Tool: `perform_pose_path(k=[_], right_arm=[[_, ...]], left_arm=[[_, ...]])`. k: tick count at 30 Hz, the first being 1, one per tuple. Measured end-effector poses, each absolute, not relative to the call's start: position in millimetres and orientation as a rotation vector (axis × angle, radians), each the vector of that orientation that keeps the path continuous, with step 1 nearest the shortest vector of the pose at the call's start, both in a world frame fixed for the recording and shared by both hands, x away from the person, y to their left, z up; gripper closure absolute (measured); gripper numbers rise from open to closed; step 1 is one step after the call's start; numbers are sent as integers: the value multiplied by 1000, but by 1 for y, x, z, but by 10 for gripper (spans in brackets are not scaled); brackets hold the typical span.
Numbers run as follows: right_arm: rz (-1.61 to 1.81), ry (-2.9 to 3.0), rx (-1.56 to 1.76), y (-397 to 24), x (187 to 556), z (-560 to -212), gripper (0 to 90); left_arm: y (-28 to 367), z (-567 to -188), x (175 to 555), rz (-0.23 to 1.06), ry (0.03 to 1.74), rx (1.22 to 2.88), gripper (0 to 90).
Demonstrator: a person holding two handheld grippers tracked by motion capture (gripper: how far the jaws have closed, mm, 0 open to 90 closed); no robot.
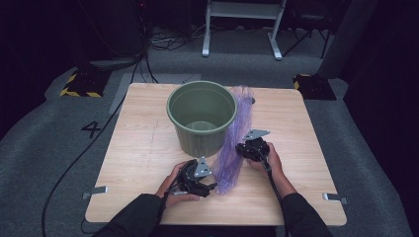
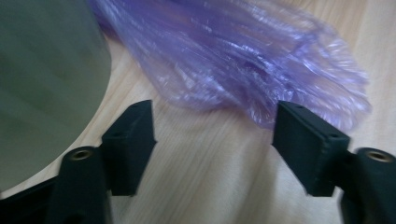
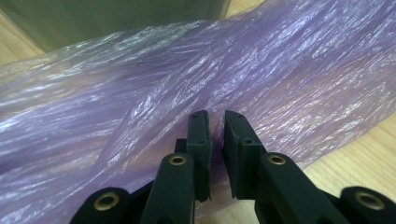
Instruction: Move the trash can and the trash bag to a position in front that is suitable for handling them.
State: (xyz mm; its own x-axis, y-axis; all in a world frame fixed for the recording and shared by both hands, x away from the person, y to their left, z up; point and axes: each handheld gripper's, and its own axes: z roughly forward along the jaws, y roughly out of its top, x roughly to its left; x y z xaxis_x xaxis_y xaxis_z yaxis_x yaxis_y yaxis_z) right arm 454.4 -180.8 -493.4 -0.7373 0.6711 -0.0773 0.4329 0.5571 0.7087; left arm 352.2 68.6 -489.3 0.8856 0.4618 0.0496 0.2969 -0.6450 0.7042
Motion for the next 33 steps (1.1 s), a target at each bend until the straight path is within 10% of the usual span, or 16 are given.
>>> perform_pose_path(k=[12, 21, 33], right_arm=[[987, 2444, 955, -203, 443, -493, 761], [951, 2410, 978, -195, 444, -493, 763], [932, 2418, 979, -192, 445, -492, 764]], left_arm=[[69, -495, 367, 270, 571, 2326, 383], [51, -475, 360, 135, 533, 2148, 267], [7, -491, 366, 226, 559, 2343, 253]])
